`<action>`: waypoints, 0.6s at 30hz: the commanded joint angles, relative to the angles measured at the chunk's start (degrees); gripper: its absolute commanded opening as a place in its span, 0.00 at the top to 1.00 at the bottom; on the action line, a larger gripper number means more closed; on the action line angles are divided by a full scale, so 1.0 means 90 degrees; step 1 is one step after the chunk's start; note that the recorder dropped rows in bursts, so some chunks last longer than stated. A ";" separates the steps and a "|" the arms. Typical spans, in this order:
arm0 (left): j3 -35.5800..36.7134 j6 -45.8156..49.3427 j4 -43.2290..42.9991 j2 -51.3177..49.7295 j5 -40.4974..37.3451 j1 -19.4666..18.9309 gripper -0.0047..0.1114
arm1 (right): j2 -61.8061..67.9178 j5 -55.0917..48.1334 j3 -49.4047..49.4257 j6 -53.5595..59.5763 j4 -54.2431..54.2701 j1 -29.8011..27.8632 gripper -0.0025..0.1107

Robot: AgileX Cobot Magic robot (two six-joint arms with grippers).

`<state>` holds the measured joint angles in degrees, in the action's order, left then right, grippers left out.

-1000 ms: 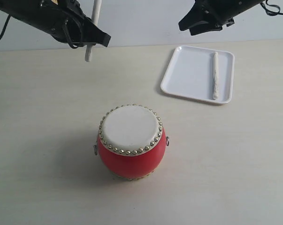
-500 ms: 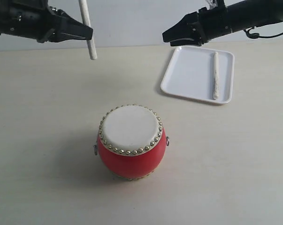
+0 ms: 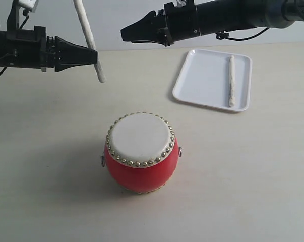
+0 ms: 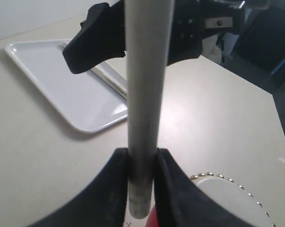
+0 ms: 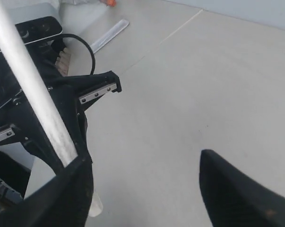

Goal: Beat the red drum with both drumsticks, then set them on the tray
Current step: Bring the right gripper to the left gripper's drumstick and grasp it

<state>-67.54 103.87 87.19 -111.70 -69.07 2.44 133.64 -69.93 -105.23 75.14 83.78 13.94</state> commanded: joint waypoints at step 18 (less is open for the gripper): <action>0.0023 -0.0296 0.0001 -0.0001 -0.0099 0.0032 0.96 | -0.0596 -0.0004 0.0025 0.0831 -0.0122 0.0951 0.43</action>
<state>-67.54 101.79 87.17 -111.74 -69.18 2.44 128.78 -69.84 -105.23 80.37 82.72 21.35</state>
